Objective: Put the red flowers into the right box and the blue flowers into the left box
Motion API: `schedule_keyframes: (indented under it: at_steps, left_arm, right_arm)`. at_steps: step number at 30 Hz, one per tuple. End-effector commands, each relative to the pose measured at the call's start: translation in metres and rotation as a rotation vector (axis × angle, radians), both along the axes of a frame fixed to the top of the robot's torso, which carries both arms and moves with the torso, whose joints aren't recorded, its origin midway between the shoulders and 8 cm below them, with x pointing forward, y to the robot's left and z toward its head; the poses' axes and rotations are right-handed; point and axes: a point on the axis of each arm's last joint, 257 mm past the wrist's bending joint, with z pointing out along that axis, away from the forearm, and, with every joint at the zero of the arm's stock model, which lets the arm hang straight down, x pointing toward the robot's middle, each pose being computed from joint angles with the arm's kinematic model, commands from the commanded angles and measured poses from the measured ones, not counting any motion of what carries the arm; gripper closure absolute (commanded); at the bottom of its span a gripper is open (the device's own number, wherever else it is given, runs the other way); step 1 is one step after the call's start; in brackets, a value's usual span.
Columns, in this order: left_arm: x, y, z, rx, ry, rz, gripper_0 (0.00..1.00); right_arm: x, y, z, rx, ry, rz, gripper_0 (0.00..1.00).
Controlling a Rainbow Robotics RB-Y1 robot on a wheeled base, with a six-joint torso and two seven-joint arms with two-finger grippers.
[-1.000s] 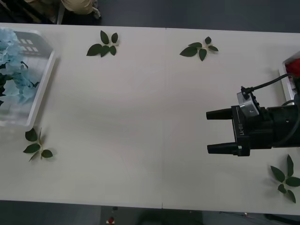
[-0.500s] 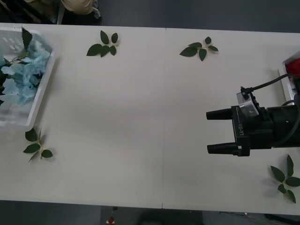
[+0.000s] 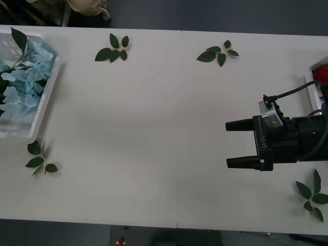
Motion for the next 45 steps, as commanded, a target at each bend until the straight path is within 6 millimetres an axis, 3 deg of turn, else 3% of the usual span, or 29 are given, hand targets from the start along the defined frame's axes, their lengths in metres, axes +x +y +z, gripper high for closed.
schedule_keyframes:
  at_steps: [1, 7, 13, 15, 16, 18, 19, 21, 31, 45]
  left_arm:
    - [0.003, -0.006, 0.029, -0.049, -0.065, -0.092, 0.0]
    - [0.017, -0.038, 0.075, -0.023, -0.123, -0.256, 0.0]
    - [0.028, -0.079, 0.147, 0.046, -0.228, -0.399, 0.0]
    - [0.03, -0.116, 0.174, 0.018, -0.286, -0.495, 0.0]
    - [0.03, -0.124, 0.179, 0.008, -0.299, -0.516, 0.0]
    - [0.031, -0.164, 0.193, -0.075, -0.353, -0.603, 0.0]
    - [0.03, -0.173, 0.194, -0.102, -0.362, -0.621, 0.0]
    - [0.031, -0.212, 0.191, -0.252, -0.385, -0.653, 0.0]
    - [0.037, -0.305, 0.157, -0.517, -0.544, -0.744, 0.0]
    - [-0.028, -0.437, 0.111, -0.709, -0.565, -0.968, 0.0]
  right_arm:
    - [0.002, 0.004, 0.009, 0.002, -0.06, 0.015, 0.0]
    - [0.002, 0.004, 0.009, 0.002, -0.06, 0.015, 0.0]
    - [0.002, 0.004, 0.009, 0.002, -0.06, 0.015, 0.0]
    - [0.002, 0.004, 0.009, 0.002, -0.06, 0.015, 0.0]
    - [0.002, 0.004, 0.009, 0.002, -0.06, 0.015, 0.0]
    - [0.002, 0.004, 0.009, 0.002, -0.06, 0.015, 0.0]
    - [0.002, 0.004, 0.009, 0.002, -0.06, 0.015, 0.0]
    - [0.002, 0.004, 0.009, 0.002, -0.06, 0.015, 0.0]
    - [0.002, 0.004, 0.009, 0.002, -0.06, 0.015, 0.0]
    - [0.002, 0.004, 0.009, 0.002, -0.06, 0.015, 0.0]
